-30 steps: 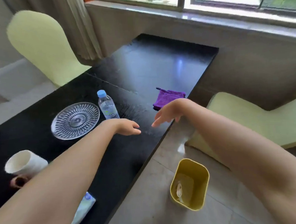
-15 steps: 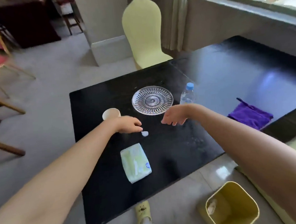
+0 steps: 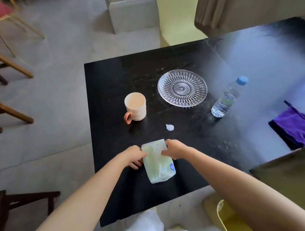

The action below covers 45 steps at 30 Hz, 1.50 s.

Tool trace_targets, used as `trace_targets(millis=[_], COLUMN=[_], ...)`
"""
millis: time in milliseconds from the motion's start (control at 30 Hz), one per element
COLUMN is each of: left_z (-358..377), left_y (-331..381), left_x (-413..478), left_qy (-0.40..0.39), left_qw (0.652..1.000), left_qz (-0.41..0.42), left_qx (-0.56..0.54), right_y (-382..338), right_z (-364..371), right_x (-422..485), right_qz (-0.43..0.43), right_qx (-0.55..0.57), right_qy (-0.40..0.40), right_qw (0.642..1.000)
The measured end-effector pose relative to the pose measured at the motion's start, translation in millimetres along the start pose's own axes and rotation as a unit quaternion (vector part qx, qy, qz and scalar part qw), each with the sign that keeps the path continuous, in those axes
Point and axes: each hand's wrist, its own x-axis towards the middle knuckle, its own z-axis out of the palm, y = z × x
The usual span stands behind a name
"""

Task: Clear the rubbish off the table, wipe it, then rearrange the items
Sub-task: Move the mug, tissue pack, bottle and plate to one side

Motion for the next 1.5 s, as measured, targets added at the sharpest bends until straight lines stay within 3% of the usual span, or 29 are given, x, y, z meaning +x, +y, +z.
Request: trace_targets(millis=[167, 333, 400, 567, 700, 800, 867, 1000, 1233, 1500], left_z=[13.6, -0.9, -12.9, -38.5, -50.5, -58.8, -65.3, -79.4, -99.3, -120.3], left_y=[-5.6, -5.3, -5.3, -18.3, -31.4, -46.0, -57.5, -79.8, -81.1, -19.1], left_x=[11.5, 13.1, 13.4, 20.3, 26.0, 27.8, 27.2, 28.2, 37.0, 36.3], left_qy=[0.04, 0.021, 0.028, 0.081, 0.114, 0.132, 0.136, 0.154, 0.161, 0.132], left_qw=[0.978, 0.922, 0.915, 0.935, 0.936, 0.93, 0.919, 0.879, 0.855, 0.845], left_qz=[-0.016, -0.002, 0.018, 0.021, 0.014, 0.009, 0.015, 0.007, 0.005, 0.06], left_qx=[-0.205, -0.387, -0.402, -0.345, -0.333, -0.342, -0.369, -0.452, -0.493, -0.515], right_y=[-7.5, -21.9, -32.6, -78.9, -119.8, -145.7, -153.3, -141.4, -97.5, -68.7], right_z=[19.4, -4.0, -12.8, -20.5, -14.9, -13.5, -11.9, -8.6, -27.0, -88.0], right_x=[23.5, 36.5, 39.5, 46.6, 58.9, 74.5, 83.4, 92.8, 91.8, 55.5], right_qz=[0.054, 0.043, 0.029, -0.025, -0.05, 0.015, 0.038, 0.043, -0.011, -0.051], right_qx=[0.089, 0.19, 0.21, 0.174, 0.297, 0.495, 0.572, 0.55, 0.328, 0.239], right_qy=[0.058, 0.07, 0.08, 0.213, 0.132, 0.02, 0.013, 0.08, 0.213, 0.301], right_qw=[0.993, 0.978, 0.974, 0.961, 0.944, 0.868, 0.819, 0.83, 0.921, 0.922])
